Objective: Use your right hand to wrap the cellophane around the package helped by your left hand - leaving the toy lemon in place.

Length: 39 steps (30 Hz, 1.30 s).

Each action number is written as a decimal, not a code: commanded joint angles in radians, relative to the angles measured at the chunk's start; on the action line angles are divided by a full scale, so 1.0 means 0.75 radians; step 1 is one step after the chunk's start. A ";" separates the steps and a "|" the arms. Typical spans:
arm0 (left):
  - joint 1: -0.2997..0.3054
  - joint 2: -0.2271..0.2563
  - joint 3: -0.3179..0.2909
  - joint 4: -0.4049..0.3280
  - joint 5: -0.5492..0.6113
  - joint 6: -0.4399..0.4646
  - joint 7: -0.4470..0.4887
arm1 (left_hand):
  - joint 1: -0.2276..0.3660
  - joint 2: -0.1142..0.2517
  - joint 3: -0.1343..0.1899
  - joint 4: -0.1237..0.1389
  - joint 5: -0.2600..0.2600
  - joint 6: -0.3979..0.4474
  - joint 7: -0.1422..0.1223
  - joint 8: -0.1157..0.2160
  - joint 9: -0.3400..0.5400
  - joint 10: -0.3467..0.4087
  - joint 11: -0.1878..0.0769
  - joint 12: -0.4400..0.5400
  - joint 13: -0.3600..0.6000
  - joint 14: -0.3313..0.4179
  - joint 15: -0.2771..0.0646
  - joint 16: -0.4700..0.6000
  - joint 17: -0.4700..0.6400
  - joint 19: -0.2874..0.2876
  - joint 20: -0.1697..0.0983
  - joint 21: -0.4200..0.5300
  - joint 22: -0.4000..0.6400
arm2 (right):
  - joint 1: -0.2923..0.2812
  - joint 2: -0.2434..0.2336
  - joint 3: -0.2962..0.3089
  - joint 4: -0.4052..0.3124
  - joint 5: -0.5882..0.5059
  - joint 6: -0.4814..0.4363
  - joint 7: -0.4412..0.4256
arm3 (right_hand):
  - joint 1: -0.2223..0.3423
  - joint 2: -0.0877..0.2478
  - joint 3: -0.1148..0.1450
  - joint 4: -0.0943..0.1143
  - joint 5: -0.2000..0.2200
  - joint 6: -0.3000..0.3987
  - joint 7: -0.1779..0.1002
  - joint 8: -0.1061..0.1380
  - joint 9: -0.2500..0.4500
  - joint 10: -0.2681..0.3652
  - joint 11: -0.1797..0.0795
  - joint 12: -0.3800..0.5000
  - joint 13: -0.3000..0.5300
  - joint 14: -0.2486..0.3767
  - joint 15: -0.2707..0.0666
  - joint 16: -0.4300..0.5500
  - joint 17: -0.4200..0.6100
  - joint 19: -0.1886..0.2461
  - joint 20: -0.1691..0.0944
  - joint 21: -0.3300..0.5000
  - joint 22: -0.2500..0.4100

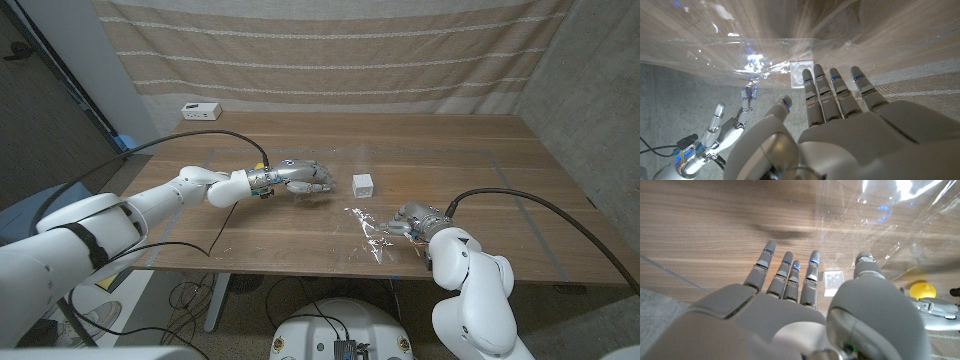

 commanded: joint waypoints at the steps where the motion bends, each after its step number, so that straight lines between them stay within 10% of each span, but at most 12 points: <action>1: -0.014 -0.007 0.023 0.019 -0.014 -0.005 0.011 | 0.011 0.001 0.010 -0.001 -0.002 0.012 0.003 -0.005 0.002 0.006 0.001 -0.002 0.002 0.006 -0.005 0.000 0.005 0.005 -0.004 -0.006 0.004 | -0.058 0.228 0.095 0.046 -0.691 0.269 0.345 | 0.016 0.003 0.001 -0.012 0.007 0.007 -0.002 -0.002 0.001 -0.008 0.001 -0.006 0.007 -0.009 -0.005 0.000 0.000 0.011 0.004 -0.006 0.003; 12: -0.002 0.007 0.017 -0.018 -0.018 0.017 0.005 | 0.009 0.000 0.013 0.000 -0.002 0.010 0.004 -0.006 0.002 0.008 -0.002 -0.004 0.001 0.006 -0.005 -0.001 0.005 0.006 -0.002 -0.006 0.004 | -0.082 0.318 0.164 0.029 -0.543 0.327 0.304 | -0.044 0.002 -0.033 0.013 0.010 0.158 0.028 0.047 0.003 0.021 0.010 0.006 0.008 0.002 -0.002 0.007 0.000 0.018 0.004 -0.015 0.003; 39: 0.019 0.021 -0.003 -0.045 -0.021 0.039 -0.003 | 0.006 0.011 0.026 0.010 -0.001 0.011 0.005 -0.007 0.003 0.007 0.000 -0.010 -0.001 0.007 -0.004 -0.001 0.006 0.009 -0.001 -0.006 0.004 | -0.014 0.255 0.171 0.055 -0.236 0.280 0.362 | -0.007 0.035 -0.023 -0.008 0.021 0.228 0.016 0.061 0.000 0.057 0.015 0.011 0.007 -0.001 0.011 0.007 -0.007 0.033 -0.011 -0.023 0.003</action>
